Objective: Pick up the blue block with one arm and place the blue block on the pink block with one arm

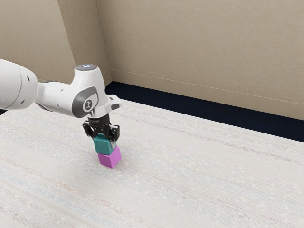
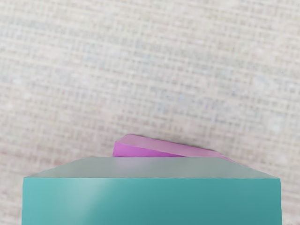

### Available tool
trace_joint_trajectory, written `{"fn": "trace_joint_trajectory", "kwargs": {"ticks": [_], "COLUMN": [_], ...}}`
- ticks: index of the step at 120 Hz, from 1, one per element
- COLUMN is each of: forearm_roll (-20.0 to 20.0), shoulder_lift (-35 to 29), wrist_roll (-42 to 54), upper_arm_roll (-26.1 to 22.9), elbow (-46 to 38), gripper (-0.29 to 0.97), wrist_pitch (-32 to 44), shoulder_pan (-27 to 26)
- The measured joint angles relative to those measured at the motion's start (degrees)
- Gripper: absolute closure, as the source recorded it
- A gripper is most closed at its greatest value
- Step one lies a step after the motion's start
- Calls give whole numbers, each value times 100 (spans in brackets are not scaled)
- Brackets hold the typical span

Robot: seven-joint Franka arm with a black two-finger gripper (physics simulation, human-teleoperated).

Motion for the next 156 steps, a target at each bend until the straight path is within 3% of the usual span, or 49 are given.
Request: {"fn": "trace_joint_trajectory", "kwargs": {"ticks": [26,62,82,109,124,156], "forearm_roll": [1,73,176,752,858,879], "shoulder_lift": [4,-124,-1235,-2601,-2751,-2703], "wrist_roll": [7,89,177,297,353,312], "upper_arm_roll": [-39,-74,-93,-794,-1230,-1271], "elbow": [0,128,382,465,1078,2076], "gripper": [29,8,4,1,1,0], "wrist_pitch": [-2,-104,-851,-2251,-3114,-4214], "shoulder_pan": [-7,-8,-9,-7,-50,-32]}}
